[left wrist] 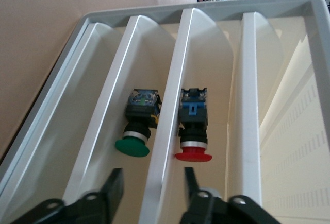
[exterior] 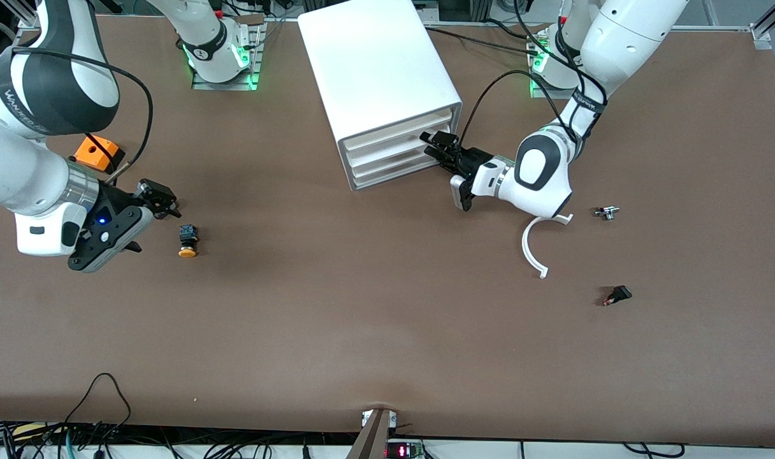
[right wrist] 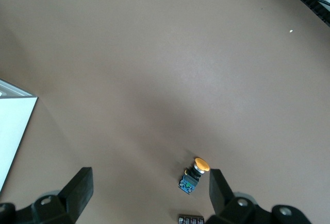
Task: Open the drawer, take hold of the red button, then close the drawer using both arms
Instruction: 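Pull the drawer open with the left gripper while the right gripper approaches, then release the handle with the left gripper while the right gripper reaches in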
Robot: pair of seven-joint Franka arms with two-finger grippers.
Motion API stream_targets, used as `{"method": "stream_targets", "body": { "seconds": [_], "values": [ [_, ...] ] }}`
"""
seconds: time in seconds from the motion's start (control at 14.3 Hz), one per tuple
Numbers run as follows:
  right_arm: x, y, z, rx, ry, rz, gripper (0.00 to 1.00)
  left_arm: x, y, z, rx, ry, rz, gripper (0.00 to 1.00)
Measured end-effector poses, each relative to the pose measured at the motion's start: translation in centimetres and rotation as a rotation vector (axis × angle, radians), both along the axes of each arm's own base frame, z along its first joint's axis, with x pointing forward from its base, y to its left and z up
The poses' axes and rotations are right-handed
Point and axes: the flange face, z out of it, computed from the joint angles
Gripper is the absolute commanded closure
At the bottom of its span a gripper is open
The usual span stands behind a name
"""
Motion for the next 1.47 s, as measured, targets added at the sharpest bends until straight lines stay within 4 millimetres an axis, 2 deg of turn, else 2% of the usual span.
{"method": "stream_targets", "body": {
  "seconds": [0.14,0.42,0.56,0.7,0.84,1.12,1.47],
  "values": [
    [0.0,0.0,0.0,0.000,-0.001,0.000,0.00,-0.2,0.1,-0.1,0.000,0.001,-0.001,0.99],
    [0.1,0.0,-0.3,0.000,0.003,0.000,0.00,-0.2,0.0,0.0,-0.026,-0.009,-0.005,1.00],
    [0.1,0.7,-0.7,0.001,0.004,0.017,0.00,-0.1,0.2,0.0,-0.027,-0.009,0.001,1.00],
    [0.3,3.1,-0.7,0.008,-0.035,0.075,0.00,0.7,0.6,0.2,-0.029,-0.018,0.014,1.00],
    [0.1,6.3,-0.6,0.016,-0.074,0.130,0.00,2.1,1.3,0.4,-0.031,-0.033,0.039,1.00],
    [-1.2,13.2,-0.6,0.029,-0.117,0.235,0.00,4.1,2.7,0.1,-0.036,-0.041,0.079,1.00],
    [-3.0,21.1,-1.7,0.044,-0.156,0.413,0.00,8.3,4.6,-0.2,-0.044,-0.066,0.144,1.00]
  ]
}}
